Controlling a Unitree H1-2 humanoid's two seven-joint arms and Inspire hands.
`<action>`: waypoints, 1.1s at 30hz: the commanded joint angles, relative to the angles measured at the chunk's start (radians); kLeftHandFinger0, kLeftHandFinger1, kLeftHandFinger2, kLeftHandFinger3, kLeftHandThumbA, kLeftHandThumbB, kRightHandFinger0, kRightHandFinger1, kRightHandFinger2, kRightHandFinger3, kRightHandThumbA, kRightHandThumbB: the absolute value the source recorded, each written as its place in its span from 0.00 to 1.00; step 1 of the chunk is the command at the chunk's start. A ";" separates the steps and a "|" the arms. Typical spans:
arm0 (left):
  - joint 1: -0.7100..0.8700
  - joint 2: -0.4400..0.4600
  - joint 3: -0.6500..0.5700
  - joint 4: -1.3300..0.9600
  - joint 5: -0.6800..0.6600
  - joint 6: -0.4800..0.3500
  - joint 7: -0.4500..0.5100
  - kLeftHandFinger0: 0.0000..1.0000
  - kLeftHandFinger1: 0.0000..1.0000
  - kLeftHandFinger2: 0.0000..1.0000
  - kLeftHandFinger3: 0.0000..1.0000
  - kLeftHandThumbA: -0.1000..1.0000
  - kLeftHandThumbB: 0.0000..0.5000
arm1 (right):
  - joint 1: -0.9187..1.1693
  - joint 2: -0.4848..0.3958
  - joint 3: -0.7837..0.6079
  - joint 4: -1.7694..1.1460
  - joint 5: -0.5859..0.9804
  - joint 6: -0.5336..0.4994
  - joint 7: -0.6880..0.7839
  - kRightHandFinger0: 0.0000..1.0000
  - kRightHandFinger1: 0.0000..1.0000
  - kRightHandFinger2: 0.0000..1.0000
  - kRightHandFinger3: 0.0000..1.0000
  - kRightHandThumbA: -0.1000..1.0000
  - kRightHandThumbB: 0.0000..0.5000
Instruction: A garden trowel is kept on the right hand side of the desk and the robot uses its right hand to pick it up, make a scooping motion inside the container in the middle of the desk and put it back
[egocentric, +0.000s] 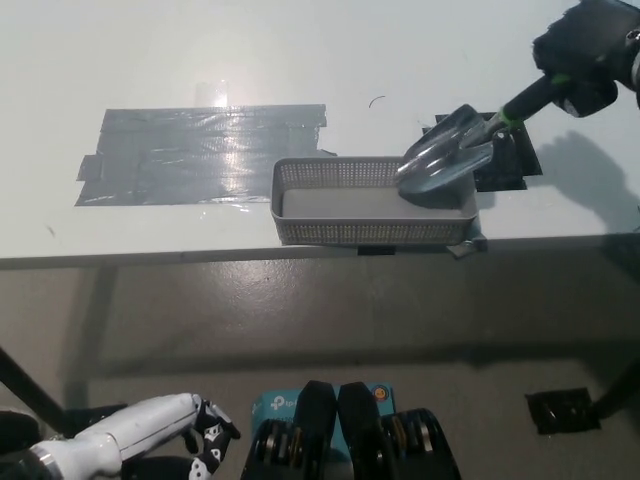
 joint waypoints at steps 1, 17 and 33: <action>-0.027 0.011 0.014 -0.018 0.005 0.014 -0.039 0.66 0.67 0.75 0.89 0.93 0.27 | -0.022 0.005 -0.018 -0.043 -0.007 0.048 0.020 0.00 0.03 0.08 0.61 0.10 0.00; -0.054 -0.005 0.046 -0.018 0.017 0.014 -0.080 0.62 0.65 0.75 0.91 0.91 0.29 | 0.084 0.016 -0.024 -0.103 -0.011 0.107 0.075 0.00 0.03 0.08 0.71 0.11 0.00; -0.060 -0.007 0.035 -0.018 0.025 0.014 -0.090 0.64 0.66 0.75 0.90 0.90 0.27 | 0.111 0.130 0.013 -0.113 -0.048 0.153 0.076 0.00 0.13 0.15 0.66 0.08 0.00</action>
